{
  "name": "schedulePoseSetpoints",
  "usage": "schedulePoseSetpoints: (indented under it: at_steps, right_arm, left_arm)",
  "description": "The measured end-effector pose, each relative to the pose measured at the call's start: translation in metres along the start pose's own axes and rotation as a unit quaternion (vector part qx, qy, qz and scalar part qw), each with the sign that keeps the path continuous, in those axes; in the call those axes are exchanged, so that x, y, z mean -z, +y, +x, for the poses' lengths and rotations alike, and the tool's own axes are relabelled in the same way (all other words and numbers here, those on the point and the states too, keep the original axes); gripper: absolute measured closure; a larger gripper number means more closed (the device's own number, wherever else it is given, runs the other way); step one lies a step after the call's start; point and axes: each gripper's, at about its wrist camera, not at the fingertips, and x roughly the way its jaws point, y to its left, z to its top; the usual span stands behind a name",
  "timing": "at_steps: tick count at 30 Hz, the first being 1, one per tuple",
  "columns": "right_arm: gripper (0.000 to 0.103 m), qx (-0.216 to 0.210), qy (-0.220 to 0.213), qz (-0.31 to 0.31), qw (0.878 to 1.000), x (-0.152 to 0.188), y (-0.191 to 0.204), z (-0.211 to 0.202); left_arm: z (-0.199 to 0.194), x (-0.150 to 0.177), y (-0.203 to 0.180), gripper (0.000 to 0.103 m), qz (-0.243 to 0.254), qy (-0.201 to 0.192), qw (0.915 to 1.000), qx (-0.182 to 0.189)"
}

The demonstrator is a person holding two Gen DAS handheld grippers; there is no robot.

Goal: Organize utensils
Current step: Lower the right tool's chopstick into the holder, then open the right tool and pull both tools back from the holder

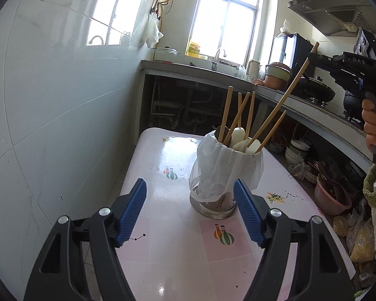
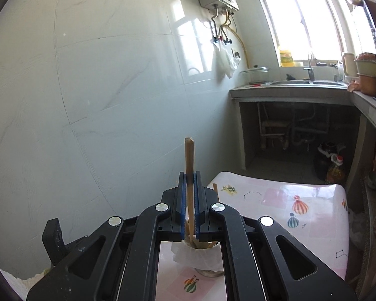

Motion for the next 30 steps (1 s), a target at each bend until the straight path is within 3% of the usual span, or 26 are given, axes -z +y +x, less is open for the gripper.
schedulePoseSetpoints:
  at_steps: [9,16,30]
  right_arm:
    - [0.099,0.025,0.025,0.000,0.999,0.011,-0.008,0.030]
    - [0.099,0.014,0.048,0.004,0.999,0.020,-0.004,0.047]
    - [0.099,0.028,0.137,-0.067,0.988,0.073,0.035,0.105]
  left_arm:
    - [0.005,0.000,0.007,0.033,-0.007,0.003,1.0000,-0.002]
    - [0.008,0.003,0.010,0.032,-0.011,0.007,0.9999,0.000]
    - [0.011,0.008,0.002,0.024,-0.011,0.017,0.9997,0.014]
